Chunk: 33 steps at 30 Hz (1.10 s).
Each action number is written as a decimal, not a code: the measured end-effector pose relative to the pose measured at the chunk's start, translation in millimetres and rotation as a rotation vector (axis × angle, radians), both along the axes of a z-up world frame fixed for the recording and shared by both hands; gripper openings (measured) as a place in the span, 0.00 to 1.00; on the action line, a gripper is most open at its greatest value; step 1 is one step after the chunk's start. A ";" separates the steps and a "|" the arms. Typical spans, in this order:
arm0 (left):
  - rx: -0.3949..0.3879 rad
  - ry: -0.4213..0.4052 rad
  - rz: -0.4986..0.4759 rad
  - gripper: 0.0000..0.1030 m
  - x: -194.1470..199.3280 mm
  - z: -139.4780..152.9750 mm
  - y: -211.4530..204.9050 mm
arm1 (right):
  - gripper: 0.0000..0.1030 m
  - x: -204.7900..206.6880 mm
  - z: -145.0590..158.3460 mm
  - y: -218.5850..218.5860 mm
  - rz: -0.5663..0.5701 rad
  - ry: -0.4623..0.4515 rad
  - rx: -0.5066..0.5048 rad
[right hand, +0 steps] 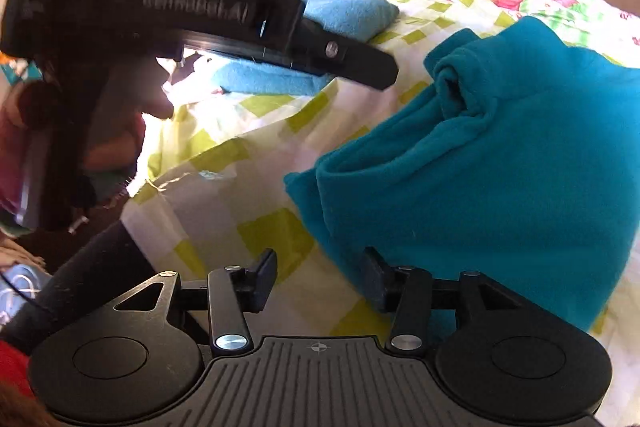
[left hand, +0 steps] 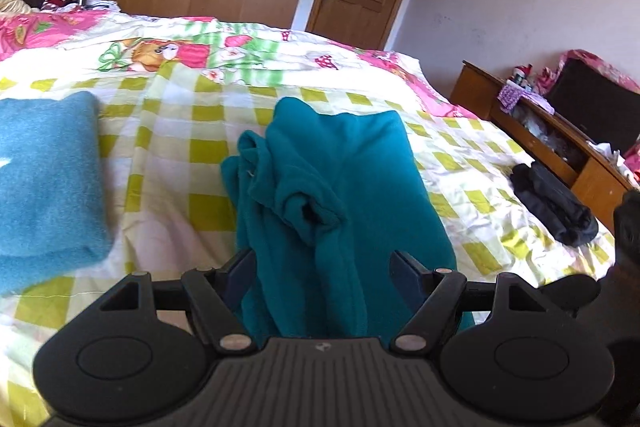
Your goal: Fold small clothes
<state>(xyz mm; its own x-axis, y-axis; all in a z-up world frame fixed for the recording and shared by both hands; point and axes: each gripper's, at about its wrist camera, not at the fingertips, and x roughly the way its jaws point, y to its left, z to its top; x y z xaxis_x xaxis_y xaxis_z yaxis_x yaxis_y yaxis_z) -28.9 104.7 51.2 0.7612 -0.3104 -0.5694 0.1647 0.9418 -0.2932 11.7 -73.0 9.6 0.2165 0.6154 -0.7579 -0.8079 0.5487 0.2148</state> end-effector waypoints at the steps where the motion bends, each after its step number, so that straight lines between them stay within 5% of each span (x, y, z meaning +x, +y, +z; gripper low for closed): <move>1: 0.005 0.002 -0.016 0.83 0.5 -2.2 -5.0 | 0.45 3.9 7.8 -14.0 -0.020 0.028 0.017; 5: -0.004 0.034 -0.043 0.83 2.6 -15.2 -21.8 | 0.47 37.1 38.5 -62.1 -0.199 0.057 0.082; 7: 0.053 0.039 -0.032 0.83 2.2 -21.8 -33.5 | 0.54 63.2 50.3 -64.8 -0.292 0.033 0.111; 10: 0.166 0.012 -0.006 0.82 -3.7 -28.8 -49.0 | 0.58 101.0 58.5 -36.6 -0.354 -0.042 0.125; 13: 0.220 0.025 0.013 0.66 -2.0 -34.1 -53.9 | 0.58 134.2 50.3 12.3 -0.371 -0.074 0.070; 15: 0.191 0.061 0.021 0.57 3.5 -38.8 -49.5 | 0.58 153.4 37.3 41.2 -0.386 -0.043 0.017; 17: 0.161 0.099 0.033 0.38 7.9 -42.7 -43.0 | 0.57 166.6 24.3 56.6 -0.413 0.015 -0.001; 20: 0.085 0.123 0.038 0.26 8.1 -44.7 -32.3 | 0.42 174.4 11.7 61.4 -0.494 -0.002 -0.082; 21: 0.072 0.118 0.041 0.25 6.7 -44.3 -31.5 | 0.21 174.9 7.8 58.7 -0.504 0.005 -0.101; 22: 0.058 0.104 0.043 0.24 4.2 -42.5 -29.8 | 0.12 177.8 4.8 54.4 -0.520 0.035 -0.110; 24: 0.022 0.073 0.049 0.23 -2.0 -36.4 -24.9 | 0.07 178.5 8.6 38.9 -0.550 0.097 -0.062; 30: -0.135 0.073 0.117 0.22 -15.9 -24.6 1.4 | 0.07 150.4 77.1 31.2 -0.522 -0.013 0.079; 33: -0.192 0.144 0.177 0.22 -16.8 -37.1 15.9 | 0.07 150.6 74.1 54.1 -0.490 -0.021 0.075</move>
<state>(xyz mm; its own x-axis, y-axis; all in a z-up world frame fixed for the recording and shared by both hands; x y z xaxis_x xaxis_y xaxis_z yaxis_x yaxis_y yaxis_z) -45.7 120.6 14.1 0.7286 -0.2926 -0.6193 -0.0535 0.8771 -0.4774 162.3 -18.8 83.7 0.5083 0.4902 -0.7081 -0.4635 0.8486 0.2548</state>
